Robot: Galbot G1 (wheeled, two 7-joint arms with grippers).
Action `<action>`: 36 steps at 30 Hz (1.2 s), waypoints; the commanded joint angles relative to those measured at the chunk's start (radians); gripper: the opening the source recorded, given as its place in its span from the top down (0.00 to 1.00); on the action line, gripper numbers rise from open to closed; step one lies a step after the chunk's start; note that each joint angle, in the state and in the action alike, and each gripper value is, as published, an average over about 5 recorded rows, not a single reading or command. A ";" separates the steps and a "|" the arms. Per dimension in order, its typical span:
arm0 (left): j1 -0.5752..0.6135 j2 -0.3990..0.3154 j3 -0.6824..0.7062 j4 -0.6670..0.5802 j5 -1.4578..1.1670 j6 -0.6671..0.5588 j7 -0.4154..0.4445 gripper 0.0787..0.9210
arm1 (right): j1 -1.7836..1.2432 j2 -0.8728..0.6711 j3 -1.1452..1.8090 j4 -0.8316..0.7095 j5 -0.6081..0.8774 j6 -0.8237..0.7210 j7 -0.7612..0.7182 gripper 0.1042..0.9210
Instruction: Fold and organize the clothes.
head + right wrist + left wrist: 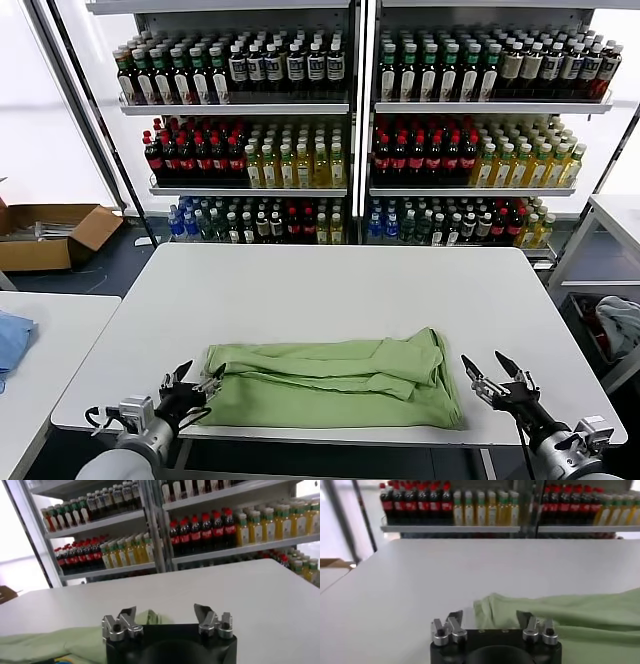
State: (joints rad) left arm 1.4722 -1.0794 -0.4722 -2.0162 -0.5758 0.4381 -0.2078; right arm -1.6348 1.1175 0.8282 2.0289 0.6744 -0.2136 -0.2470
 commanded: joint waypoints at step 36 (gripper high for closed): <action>-0.041 0.042 -0.194 0.023 -0.033 -0.084 0.080 0.97 | 0.101 -0.039 0.013 -0.013 0.043 0.018 0.029 0.12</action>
State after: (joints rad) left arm 1.4518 -1.1444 -0.4052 -1.9657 -0.5251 0.3215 -0.3090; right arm -1.5762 1.0936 0.8407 2.0092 0.7029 -0.1909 -0.2263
